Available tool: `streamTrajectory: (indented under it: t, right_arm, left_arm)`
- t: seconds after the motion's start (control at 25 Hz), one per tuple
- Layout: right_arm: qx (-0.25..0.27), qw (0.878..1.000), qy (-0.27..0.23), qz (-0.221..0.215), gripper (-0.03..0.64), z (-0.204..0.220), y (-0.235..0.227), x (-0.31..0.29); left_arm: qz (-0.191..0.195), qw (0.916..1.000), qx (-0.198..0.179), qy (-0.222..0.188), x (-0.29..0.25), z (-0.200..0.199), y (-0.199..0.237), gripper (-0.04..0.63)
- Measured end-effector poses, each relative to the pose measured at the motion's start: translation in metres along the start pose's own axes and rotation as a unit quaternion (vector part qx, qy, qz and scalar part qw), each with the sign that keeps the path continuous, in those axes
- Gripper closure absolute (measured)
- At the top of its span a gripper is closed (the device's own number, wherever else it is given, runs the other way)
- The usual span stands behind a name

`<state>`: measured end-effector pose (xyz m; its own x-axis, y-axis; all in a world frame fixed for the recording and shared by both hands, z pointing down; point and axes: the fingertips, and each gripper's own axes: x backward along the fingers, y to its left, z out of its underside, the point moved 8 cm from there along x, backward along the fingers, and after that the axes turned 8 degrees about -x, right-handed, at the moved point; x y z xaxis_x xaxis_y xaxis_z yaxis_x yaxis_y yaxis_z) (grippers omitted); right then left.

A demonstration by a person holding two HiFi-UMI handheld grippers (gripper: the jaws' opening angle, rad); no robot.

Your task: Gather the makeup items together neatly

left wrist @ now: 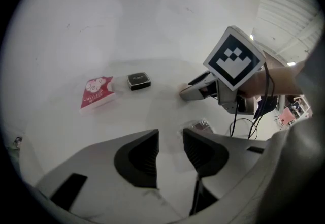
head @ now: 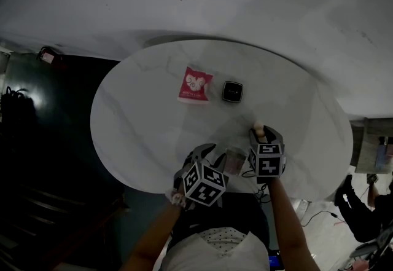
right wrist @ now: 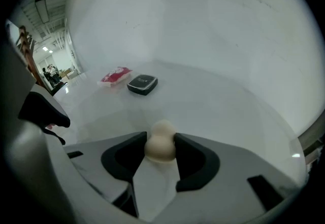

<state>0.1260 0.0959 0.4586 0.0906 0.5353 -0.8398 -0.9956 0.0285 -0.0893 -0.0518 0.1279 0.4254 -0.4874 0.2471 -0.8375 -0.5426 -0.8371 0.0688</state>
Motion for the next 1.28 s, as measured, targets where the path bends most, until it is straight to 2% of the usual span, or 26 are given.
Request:
streamTrajectory:
  t: [0.2, 0.6, 0.88, 1.28]
  right_arm:
    - [-0.046, 0.998, -0.032, 0.01, 0.423, -0.016, -0.005, 0.006]
    - [-0.115, 0.989, -0.08, 0.051, 0.422, -0.084, -0.017, -0.008]
    - [-0.166, 0.982, -0.066, 0.06, 0.422, -0.093, -0.021, -0.028]
    - [-0.155, 0.985, -0.033, 0.071, 0.422, -0.093, -0.02, -0.055]
  left_arm:
    - [0.001, 1.0, 0.003, -0.006, 0.0, -0.005, 0.002, 0.405]
    - [0.003, 0.9995, 0.018, -0.025, 0.003, -0.02, 0.012, 0.407]
    - [-0.002, 0.9991, 0.029, -0.03, 0.0, -0.027, 0.019, 0.407]
    - [-0.002, 0.9993, 0.029, -0.024, -0.006, -0.031, 0.032, 0.407]
